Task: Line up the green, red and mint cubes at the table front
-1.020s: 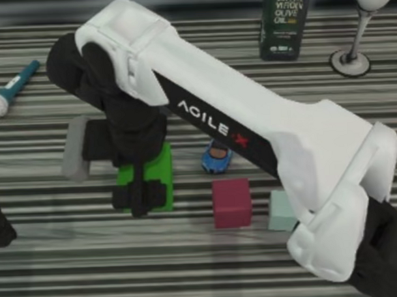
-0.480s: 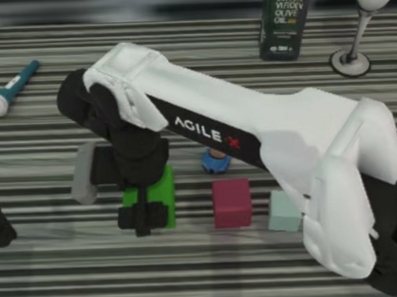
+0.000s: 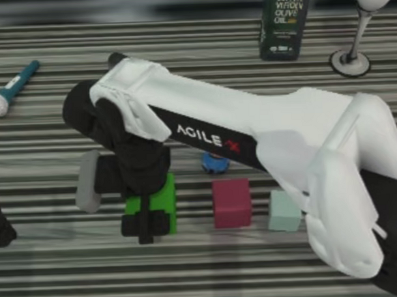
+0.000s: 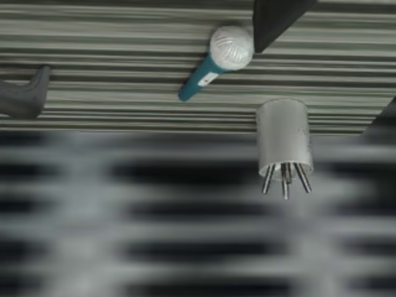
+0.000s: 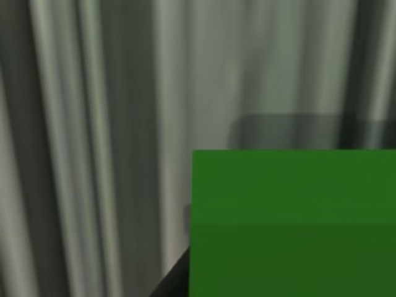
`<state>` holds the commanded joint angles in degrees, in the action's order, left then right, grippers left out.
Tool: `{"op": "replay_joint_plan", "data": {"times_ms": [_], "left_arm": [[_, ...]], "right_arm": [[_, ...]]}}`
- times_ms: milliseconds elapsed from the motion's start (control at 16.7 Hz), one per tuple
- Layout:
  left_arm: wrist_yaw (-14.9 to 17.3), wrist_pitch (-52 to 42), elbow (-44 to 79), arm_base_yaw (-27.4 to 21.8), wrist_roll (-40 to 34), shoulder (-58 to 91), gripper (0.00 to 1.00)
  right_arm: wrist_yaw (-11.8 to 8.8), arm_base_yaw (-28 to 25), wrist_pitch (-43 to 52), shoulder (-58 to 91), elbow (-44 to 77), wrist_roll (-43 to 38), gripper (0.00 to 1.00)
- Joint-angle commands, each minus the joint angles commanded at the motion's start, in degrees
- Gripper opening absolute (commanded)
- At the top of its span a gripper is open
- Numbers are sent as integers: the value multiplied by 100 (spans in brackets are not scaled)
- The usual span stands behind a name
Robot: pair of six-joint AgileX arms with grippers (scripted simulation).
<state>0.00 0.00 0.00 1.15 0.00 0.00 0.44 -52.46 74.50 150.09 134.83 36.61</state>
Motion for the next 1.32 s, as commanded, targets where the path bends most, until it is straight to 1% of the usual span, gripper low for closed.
{"op": "replay_joint_plan", "data": {"times_ms": [780,840,1320], "left_arm": [[0,0,0,0,0,0,100],[0,0,0,0,0,0,100],[0,0,0,0,0,0,100]], "right_arm": [[0,0,0,0,0,0,98],[0,0,0,0,0,0,100],[0,16,1,1,1,0,100]]}}
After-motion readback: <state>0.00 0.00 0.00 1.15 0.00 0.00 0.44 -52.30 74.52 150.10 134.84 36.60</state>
